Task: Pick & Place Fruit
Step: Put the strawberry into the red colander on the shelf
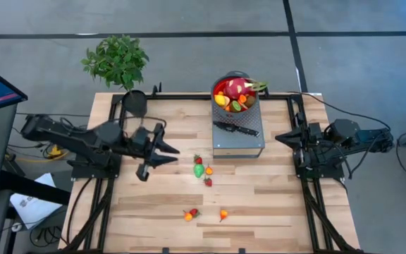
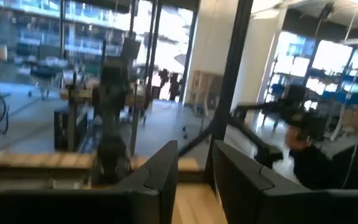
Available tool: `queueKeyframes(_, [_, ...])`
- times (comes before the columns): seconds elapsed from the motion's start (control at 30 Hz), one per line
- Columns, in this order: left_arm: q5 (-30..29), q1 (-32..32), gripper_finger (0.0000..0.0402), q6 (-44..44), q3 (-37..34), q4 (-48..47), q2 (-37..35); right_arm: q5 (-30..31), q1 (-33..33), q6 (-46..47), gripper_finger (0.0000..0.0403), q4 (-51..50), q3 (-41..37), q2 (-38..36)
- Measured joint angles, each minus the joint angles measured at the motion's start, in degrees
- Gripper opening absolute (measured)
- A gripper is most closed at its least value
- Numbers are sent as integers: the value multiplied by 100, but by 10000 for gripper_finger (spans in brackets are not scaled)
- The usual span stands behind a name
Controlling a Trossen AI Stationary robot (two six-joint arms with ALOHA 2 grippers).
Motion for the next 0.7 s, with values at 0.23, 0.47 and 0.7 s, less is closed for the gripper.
queueKeyframes(0.23, [-821,-332,88,-463,-1224,1242,109,0,0,0,1,-15,0,0])
queueKeyframes(0.47, [-830,-567,86,-758,-1962,2193,103,0,0,-1,2,-29,0,0])
queueKeyframes(0.7, [-827,-643,85,-760,-2026,2280,101,0,0,-86,2,-28,0,0])
